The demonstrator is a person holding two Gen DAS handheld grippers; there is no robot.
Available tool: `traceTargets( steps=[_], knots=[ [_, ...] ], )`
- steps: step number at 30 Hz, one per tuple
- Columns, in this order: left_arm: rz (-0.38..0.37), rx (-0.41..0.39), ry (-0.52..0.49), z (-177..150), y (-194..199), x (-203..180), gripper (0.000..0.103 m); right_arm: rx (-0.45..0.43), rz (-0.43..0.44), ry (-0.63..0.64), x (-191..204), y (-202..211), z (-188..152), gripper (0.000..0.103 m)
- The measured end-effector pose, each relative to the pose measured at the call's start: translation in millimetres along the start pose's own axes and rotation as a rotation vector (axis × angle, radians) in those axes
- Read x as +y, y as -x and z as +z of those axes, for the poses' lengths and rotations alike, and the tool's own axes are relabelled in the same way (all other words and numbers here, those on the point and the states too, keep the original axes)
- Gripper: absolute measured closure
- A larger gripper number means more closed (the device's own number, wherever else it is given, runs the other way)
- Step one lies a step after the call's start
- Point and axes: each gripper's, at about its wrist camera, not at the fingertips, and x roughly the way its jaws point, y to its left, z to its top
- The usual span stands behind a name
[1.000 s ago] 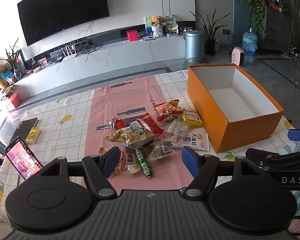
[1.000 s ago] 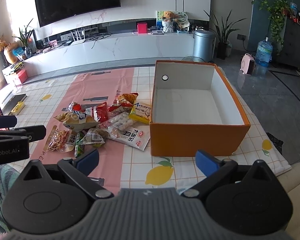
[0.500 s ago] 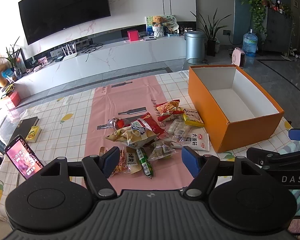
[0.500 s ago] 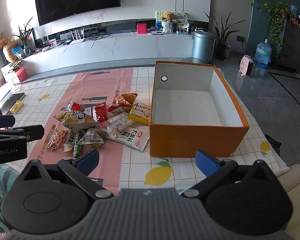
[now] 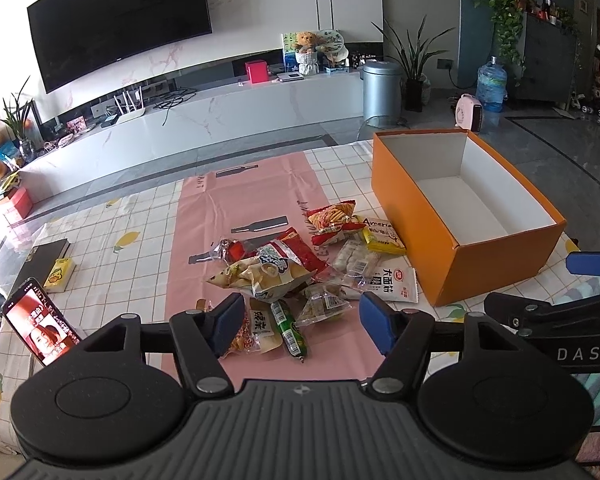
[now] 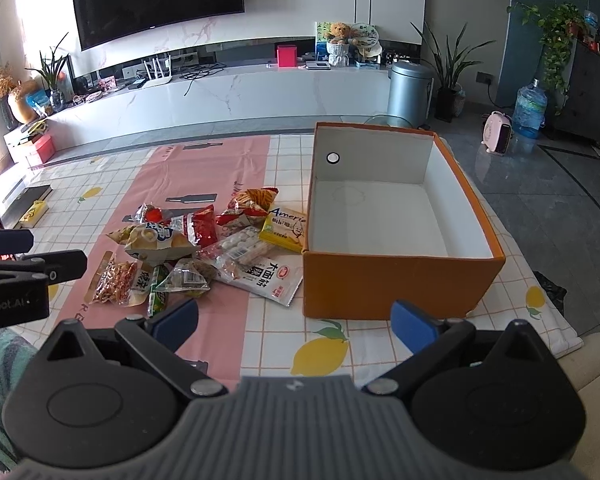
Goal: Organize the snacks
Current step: 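Grasp the white chip bag with the left gripper while the right grasps a clear nut pack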
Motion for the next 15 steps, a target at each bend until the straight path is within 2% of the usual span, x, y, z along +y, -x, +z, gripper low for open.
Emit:
traceTargets(
  steps=[1,3,9,12,15],
  knots=[
    [-0.009,0.004,0.004,0,-2,2,0.027,-0.003,0.009,0.006,1,-2,0,0.004],
    [-0.03,0.017,0.013,0,-6,6,0.031,-0.011,0.031,0.012,4,-7,0,0.016],
    [-0.114,0.095,0.055,3,-28,28,0.032,-0.006,0.138,0.039,18,-28,2,0.032],
    [-0.114,0.134,0.063,7,-42,42,0.032,0.012,0.189,0.063,30,-45,6,0.038],
    [-0.128,0.165,0.069,16,-55,55,0.032,0.038,0.228,0.064,41,-66,12,0.04]
  ],
)
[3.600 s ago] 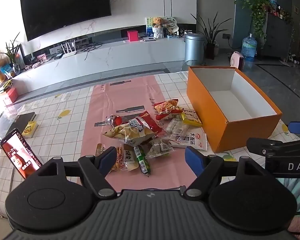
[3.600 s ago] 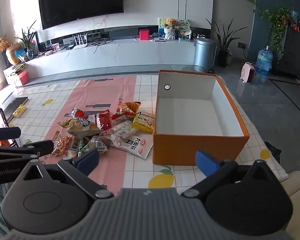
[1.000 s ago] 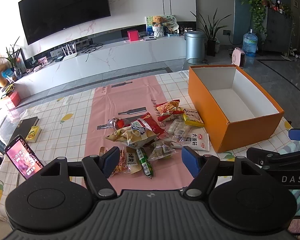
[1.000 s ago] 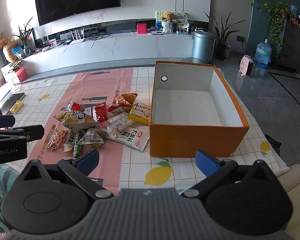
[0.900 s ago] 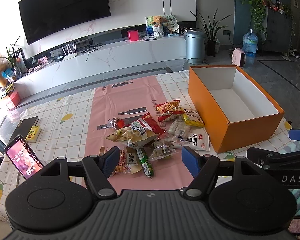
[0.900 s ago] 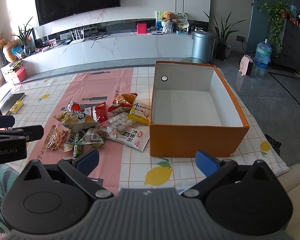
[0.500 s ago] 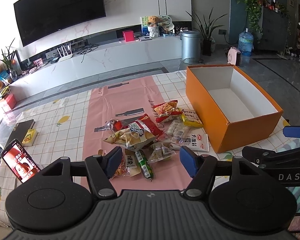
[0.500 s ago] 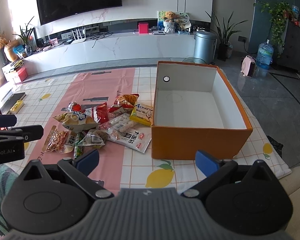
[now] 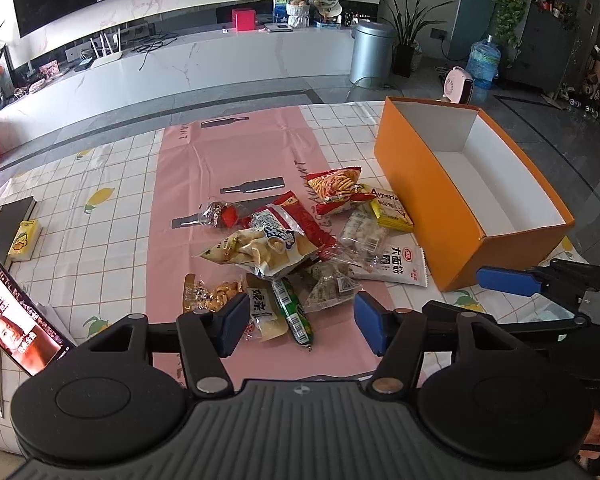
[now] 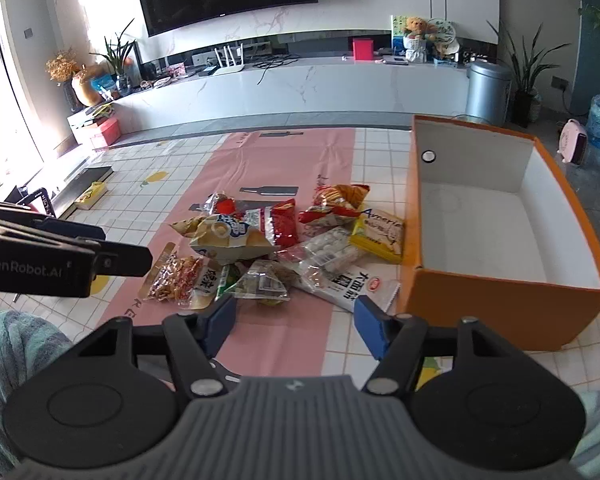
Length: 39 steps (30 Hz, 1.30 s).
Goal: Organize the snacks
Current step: 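Grasp the white chip bag with the left gripper while the right grasps a clear nut pack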
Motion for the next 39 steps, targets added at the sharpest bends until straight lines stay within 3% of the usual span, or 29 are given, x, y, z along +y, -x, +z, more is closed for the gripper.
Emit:
traceTargets(
  steps=[3,8,16,20,26,29,35,37,39],
  knots=[
    [-0.069,0.046,0.052,13,-14,18,0.032,0.029,0.021,-0.013,5,-26,10,0.041],
    [-0.026,0.082,0.051,31,-45,29,0.032,0.101,0.044,-0.075,7,-71,21,0.051],
    [-0.056,0.153,0.259,38,-103,51,0.035,0.18,0.047,-0.114,8,-121,27,0.053],
    [-0.037,0.178,0.362,36,-124,61,0.035,0.217,0.056,-0.139,3,-139,27,0.053],
    [-0.02,0.195,0.467,31,-144,74,0.029,0.26,0.089,-0.183,0,-161,26,0.051],
    [-0.036,0.188,0.478,28,-152,75,0.024,0.267,0.092,-0.185,1,-168,25,0.051],
    [-0.07,0.163,0.511,24,-163,75,0.023,0.264,0.105,-0.186,-1,-174,22,0.052],
    [-0.083,0.151,0.52,23,-164,75,0.025,0.263,0.106,-0.18,-1,-174,21,0.054],
    [-0.108,0.134,0.529,22,-164,75,0.041,0.269,0.113,-0.186,-2,-175,19,0.056]
  ],
)
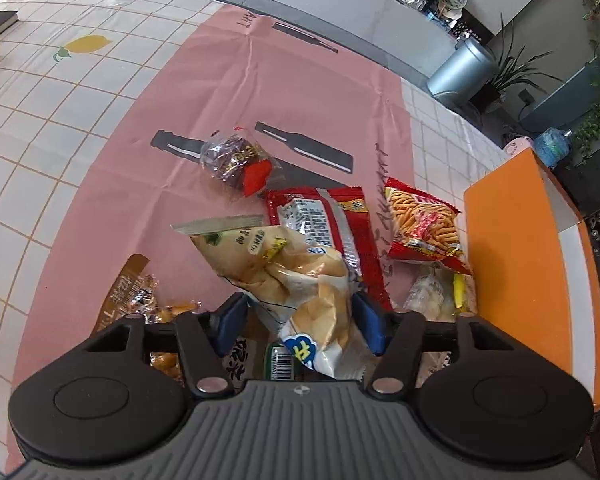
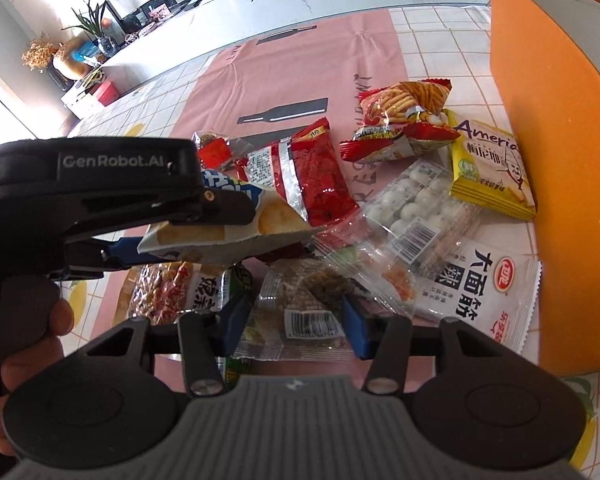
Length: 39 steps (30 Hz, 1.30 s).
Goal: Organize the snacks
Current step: 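Grasp the white chip bag with the left gripper while the right grasps a clear nut pack, then carry both bags into the orange box and open both grippers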
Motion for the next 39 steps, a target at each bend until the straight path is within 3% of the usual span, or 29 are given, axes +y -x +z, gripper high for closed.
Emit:
traceTargets(
  steps=[2,3,14,21,26,33,36,39],
  knots=[
    [-0.005,-0.009,-0.01,0,3,-1,0.058,0.009,0.007,-0.007,-1,-1,-1,0.057],
    [0.003,-0.016,-0.023,0,7,-3,0.06,0.01,0.006,-0.001,0,1,-2,0.058],
    [0.045,-0.095,-0.145,-14,68,-30,0.064,-0.039,0.08,0.048,6,57,-13,0.059],
    [0.032,-0.124,-0.241,-34,108,-60,0.064,-0.132,0.121,0.063,-6,115,-24,0.059],
    [-0.016,-0.136,-0.37,-44,127,-101,0.065,-0.219,0.074,0.042,-40,164,-27,0.059],
    [-0.128,-0.089,-0.592,-52,122,-179,0.065,-0.33,-0.046,-0.004,-111,233,-15,0.058],
    [-0.151,-0.047,-0.696,-54,107,-214,0.065,-0.309,-0.086,0.007,-137,246,-4,0.058],
    [-0.162,0.014,-0.792,-56,87,-247,0.065,-0.258,-0.063,-0.016,-165,247,12,0.058]
  ],
)
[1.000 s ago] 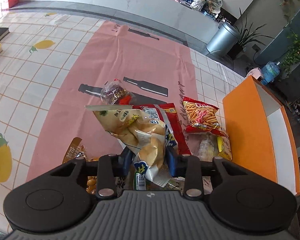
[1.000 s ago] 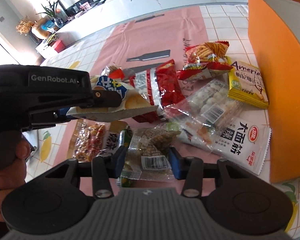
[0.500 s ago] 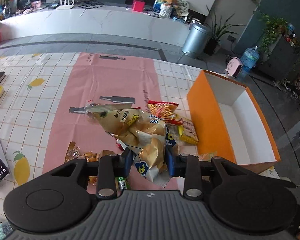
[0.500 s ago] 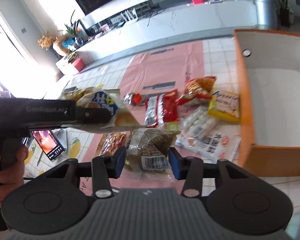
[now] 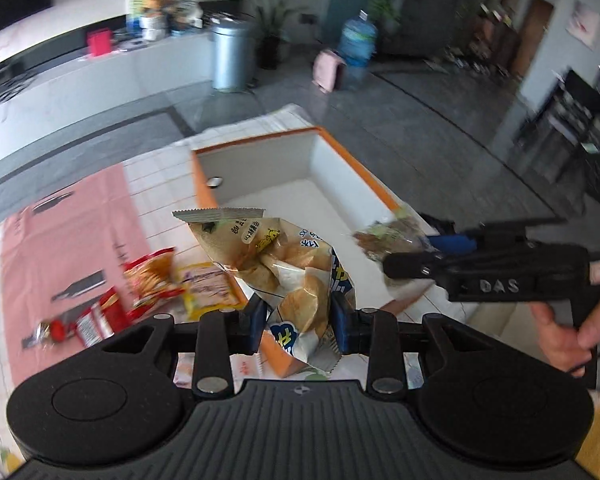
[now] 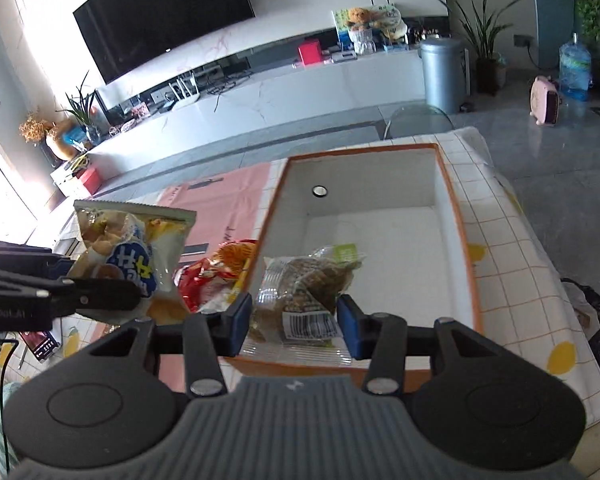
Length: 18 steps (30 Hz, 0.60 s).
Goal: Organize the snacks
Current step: 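Carry both bags into the orange box and open both grippers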
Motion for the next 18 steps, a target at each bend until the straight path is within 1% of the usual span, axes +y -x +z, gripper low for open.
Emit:
traceTargets(
  steps=[3,5,8,10,12,16,18],
  knots=[
    [-0.032,0.091,-0.055,18,-30,-11,0.065,0.066,-0.004,0.001,-17,-17,12,0.058],
    [-0.022,0.156,-0.089,26,-50,-12,0.065,0.108,-0.016,0.033,-23,-32,17,0.058],
    [0.002,0.259,-0.16,31,-77,-14,0.065,0.187,-0.012,0.052,-32,-58,21,0.058],
    [0.005,0.291,-0.18,37,-89,-11,0.065,0.235,-0.007,0.062,-38,-74,23,0.058],
    [0.003,0.33,-0.169,46,-99,-6,0.065,0.28,-0.002,0.077,-44,-89,22,0.058],
    [0.062,0.391,-0.214,54,-125,-11,0.066,0.347,0.009,0.077,-46,-116,19,0.058],
    [0.053,0.441,-0.257,50,-139,-18,0.066,0.368,0.005,0.079,-46,-126,18,0.058]
  ],
)
